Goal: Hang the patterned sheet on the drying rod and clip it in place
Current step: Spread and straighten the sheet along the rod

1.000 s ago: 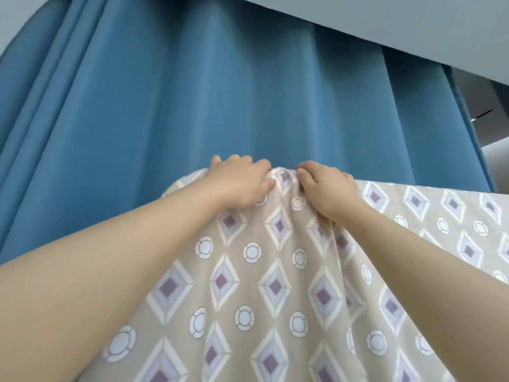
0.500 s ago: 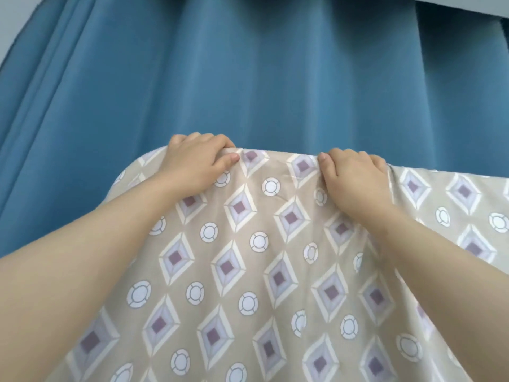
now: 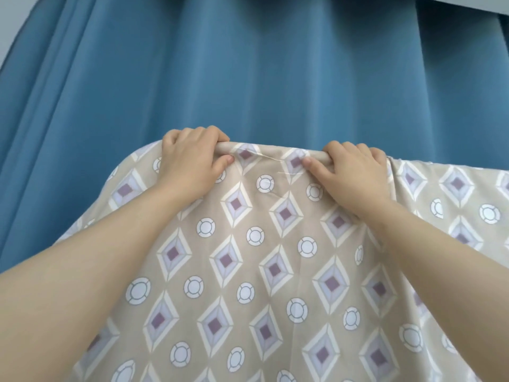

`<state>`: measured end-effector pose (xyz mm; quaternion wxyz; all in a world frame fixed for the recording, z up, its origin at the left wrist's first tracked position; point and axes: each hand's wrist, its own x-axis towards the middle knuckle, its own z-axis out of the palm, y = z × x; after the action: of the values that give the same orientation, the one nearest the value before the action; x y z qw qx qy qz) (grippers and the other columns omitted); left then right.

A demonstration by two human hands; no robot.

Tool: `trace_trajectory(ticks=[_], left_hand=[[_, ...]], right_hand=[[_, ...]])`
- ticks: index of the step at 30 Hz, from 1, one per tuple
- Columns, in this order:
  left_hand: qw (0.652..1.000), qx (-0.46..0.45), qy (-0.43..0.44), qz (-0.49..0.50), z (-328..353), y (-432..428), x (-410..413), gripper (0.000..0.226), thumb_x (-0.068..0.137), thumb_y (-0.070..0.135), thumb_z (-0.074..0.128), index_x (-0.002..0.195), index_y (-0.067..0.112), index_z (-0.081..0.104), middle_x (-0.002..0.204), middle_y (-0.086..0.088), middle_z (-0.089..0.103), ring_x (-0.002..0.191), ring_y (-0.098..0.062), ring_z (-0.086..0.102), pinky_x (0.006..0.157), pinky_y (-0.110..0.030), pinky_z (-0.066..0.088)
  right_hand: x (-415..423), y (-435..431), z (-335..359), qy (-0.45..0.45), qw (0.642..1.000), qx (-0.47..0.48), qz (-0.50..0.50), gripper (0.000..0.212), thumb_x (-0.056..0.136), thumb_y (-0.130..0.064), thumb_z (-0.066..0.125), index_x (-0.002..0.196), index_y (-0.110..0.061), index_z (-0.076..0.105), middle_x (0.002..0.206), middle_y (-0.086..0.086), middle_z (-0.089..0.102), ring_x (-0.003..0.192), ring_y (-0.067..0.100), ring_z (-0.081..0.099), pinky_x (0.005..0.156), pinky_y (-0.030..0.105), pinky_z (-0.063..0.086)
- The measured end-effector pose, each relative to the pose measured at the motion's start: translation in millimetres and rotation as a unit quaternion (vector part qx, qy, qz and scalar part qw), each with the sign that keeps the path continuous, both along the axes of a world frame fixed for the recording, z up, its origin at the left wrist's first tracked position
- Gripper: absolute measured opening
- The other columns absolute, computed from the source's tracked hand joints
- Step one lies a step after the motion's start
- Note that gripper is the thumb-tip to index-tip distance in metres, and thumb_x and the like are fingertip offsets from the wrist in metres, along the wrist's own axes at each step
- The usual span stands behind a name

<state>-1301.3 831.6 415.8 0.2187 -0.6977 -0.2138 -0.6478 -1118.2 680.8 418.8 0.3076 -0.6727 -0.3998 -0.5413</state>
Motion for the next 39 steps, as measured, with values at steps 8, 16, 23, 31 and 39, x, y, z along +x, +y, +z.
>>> trace_trajectory(ticks=[8,16,23,31,39], left_hand=[[0.999,0.041,0.012,0.021,-12.5,5.6,-4.6,0.036,0.09,0.029,0.05,0.126,0.025,0.048,0.126,0.004,0.052,0.123,-0.02,0.04,0.099,-0.036,0.018],[0.998,-0.022,-0.034,-0.038,-61.4,6.6,-16.9,0.035,0.086,0.018,0.055,0.121,0.022,0.057,0.129,0.001,0.052,0.124,-0.025,0.04,0.101,-0.037,0.024],[0.998,-0.027,0.012,-0.053,-162.3,11.0,-40.2,0.028,0.081,0.03,0.046,0.098,0.021,0.066,0.112,0.001,0.06,0.11,-0.019,0.04,0.091,-0.039,0.031],[0.993,-0.016,0.115,-0.035,-301.8,-6.3,-61.8,0.025,0.069,0.004,0.059,0.089,0.015,0.069,0.104,-0.006,0.064,0.098,-0.025,0.045,0.08,-0.039,0.041],[0.949,-0.15,0.264,-0.086,-460.7,-32.0,-110.9,0.018,0.078,0.011,0.051,0.086,0.018,0.066,0.098,-0.004,0.064,0.09,-0.026,0.054,0.075,-0.038,0.042]], right_hand=[[-11.2,6.2,-18.7,-0.014,1.0,0.028,0.001,0.044,0.096,-0.049,0.031,0.128,-0.023,0.048,0.129,0.002,0.051,0.125,0.026,0.037,0.11,0.042,0.012],[-36.1,31.2,-68.0,0.013,0.989,0.057,0.137,0.035,0.095,-0.034,0.043,0.127,-0.026,0.051,0.136,-0.006,0.046,0.129,0.019,0.034,0.104,0.032,0.014],[-67.1,50.6,-157.0,0.063,0.973,-0.008,0.221,0.038,0.084,-0.03,0.043,0.118,-0.021,0.058,0.123,-0.002,0.056,0.117,0.022,0.044,0.098,0.032,0.022],[-98.8,41.1,-283.9,0.172,0.943,-0.118,0.257,0.04,0.083,-0.036,0.04,0.115,-0.022,0.06,0.119,-0.004,0.058,0.115,0.021,0.047,0.092,0.031,0.029],[-134.5,19.1,-434.8,0.299,0.877,-0.287,0.245,0.043,0.082,-0.031,0.04,0.116,-0.016,0.06,0.121,0.001,0.059,0.111,0.028,0.051,0.093,0.038,0.035]])
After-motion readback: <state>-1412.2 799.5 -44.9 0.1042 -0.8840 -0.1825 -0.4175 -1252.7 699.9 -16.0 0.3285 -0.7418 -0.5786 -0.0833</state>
